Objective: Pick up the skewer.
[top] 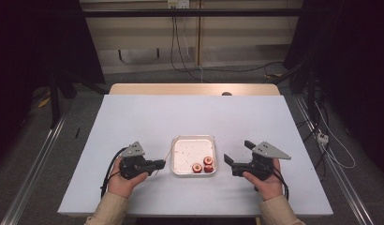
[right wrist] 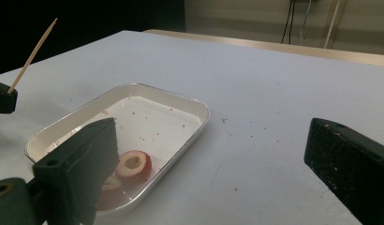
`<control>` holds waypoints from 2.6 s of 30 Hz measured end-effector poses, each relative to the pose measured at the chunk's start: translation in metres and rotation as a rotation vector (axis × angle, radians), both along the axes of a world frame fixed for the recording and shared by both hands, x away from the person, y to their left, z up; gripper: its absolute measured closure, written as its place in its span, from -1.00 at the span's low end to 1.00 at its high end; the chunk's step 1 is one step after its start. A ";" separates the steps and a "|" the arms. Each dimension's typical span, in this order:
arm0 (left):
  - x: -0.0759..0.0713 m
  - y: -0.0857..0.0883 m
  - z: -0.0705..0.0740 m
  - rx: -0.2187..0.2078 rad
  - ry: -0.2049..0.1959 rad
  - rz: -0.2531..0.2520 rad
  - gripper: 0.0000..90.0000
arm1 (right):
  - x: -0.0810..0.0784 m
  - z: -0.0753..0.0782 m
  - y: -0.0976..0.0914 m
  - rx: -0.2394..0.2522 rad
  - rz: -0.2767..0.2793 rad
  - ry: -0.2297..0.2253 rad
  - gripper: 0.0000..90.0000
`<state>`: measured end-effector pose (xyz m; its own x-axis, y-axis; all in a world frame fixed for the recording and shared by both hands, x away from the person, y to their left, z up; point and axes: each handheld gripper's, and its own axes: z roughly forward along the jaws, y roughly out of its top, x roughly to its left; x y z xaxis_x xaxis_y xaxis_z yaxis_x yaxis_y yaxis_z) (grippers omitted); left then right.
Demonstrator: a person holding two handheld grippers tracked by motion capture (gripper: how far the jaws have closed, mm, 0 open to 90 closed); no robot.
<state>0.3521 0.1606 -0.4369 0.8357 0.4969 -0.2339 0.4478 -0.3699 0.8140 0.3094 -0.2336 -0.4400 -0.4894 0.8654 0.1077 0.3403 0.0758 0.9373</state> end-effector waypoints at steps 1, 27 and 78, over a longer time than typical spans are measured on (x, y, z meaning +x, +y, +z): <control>0.000 -0.001 -0.001 0.000 0.000 0.002 0.97 | 0.001 0.000 0.001 -0.001 0.004 0.003 -0.92; -0.009 0.013 0.001 -0.030 -0.019 0.041 0.97 | 0.025 0.008 0.032 0.002 0.116 0.075 -0.59; -0.003 0.008 -0.003 -0.033 -0.001 0.028 0.97 | 0.041 -0.024 0.061 -0.071 0.288 0.323 0.50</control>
<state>0.3487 0.1689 -0.4396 0.8219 0.5120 -0.2497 0.4567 -0.3301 0.8261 0.3499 -0.1731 -0.4638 -0.6627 0.7094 0.2400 0.5705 0.2707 0.7754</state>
